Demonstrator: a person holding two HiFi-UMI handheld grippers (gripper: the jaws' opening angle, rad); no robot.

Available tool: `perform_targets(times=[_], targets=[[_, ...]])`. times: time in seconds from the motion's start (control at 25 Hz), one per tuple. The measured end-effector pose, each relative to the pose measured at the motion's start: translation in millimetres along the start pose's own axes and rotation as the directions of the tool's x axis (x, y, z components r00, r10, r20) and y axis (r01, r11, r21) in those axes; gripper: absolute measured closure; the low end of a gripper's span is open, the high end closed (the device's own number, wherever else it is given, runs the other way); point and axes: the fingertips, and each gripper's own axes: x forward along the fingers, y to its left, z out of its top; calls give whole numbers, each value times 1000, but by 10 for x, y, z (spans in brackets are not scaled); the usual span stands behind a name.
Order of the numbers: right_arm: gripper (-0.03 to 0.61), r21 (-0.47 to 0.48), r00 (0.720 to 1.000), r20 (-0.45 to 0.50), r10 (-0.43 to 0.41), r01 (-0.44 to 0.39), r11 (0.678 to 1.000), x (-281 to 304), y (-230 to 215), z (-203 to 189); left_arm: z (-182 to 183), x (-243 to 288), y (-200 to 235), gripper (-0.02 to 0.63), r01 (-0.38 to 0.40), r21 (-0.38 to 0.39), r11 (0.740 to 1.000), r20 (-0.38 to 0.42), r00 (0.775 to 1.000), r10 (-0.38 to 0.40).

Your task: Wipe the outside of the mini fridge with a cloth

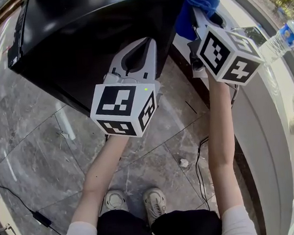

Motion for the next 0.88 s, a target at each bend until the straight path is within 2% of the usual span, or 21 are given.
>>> perform_targets(times=[0.56,0.64,0.72,0.8,0.88], targets=[[526,-7,1000,6,-11,11,1000,-63,-19,-12,-4,-186,122,609,-50,35,998,-15,999,50],[526,5,999,23,25,-25,1000,-210,116,42,23,-302,143,609,-50,48,998,-10,999,50],[526,51,995,38,95,-97,994,-365,414,53,49,-510,204,609,-49,38,998,-6,999,49],[526,118,978,56,202,-207,971,-494,858,19,88,-797,317,609,-71,17,997,-3,997,71],[526,158,950,73,302,-310,937,-578,1342,6,166,-1117,487,610,-131,4,991,16,991,131]])
